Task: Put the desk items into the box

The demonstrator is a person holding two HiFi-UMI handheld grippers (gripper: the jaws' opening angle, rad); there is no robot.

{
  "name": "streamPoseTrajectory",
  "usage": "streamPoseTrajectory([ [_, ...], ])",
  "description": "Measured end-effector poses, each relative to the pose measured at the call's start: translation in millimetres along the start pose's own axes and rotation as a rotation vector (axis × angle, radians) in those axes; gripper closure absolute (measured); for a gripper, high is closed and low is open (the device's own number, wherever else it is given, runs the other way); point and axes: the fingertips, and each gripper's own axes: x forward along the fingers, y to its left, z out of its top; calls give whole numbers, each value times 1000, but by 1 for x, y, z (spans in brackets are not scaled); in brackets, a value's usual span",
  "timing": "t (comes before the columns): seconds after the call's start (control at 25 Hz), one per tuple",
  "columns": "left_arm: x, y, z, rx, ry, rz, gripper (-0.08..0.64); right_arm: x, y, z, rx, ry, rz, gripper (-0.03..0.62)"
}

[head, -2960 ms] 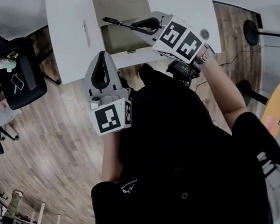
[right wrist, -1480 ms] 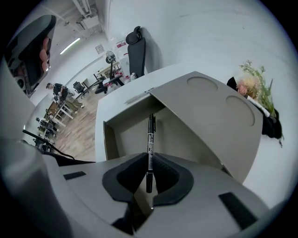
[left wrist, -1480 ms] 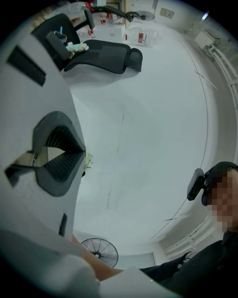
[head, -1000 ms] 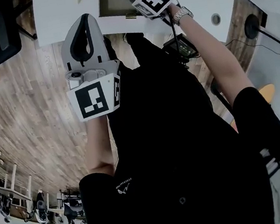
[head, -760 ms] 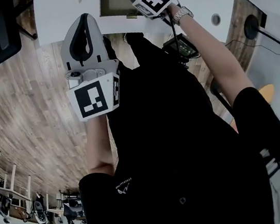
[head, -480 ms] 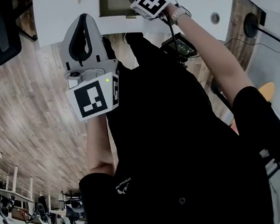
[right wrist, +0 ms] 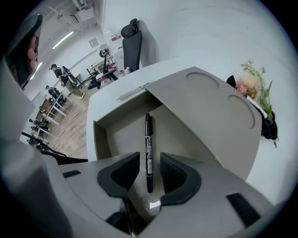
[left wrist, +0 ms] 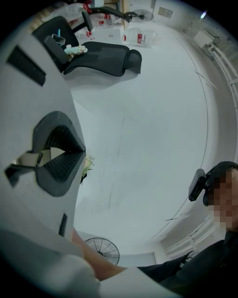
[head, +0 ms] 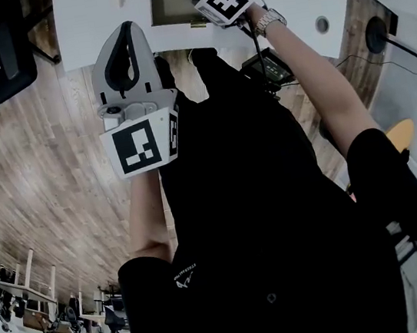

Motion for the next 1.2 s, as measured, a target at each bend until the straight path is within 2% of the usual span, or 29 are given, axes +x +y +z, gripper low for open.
streamPoseTrajectory([
  [0.2, -2, -1, 3, 9, -4, -22, 552, -11, -5, 8, 29, -38, -16, 463],
  [0.28, -2, -3, 6, 15, -6, -36, 552, -17, -9, 10, 55, -65, -28, 511],
  [0.36, -2, -5, 8, 21, -7, -52, 552, -24, -12, 13, 83, -96, -38, 591],
  [0.6, -2, -10, 14, 38, -10, -99, 552, -38, -9, 11, 193, -161, -22, 594],
  [0.88, 1, -19, 12, 60, 14, -185, 552, -54, -9, 2, 300, -249, -53, 594],
  [1.2, 6, -49, 13, 107, 12, -333, 552, -107, -17, -13, 463, -453, -145, 594],
])
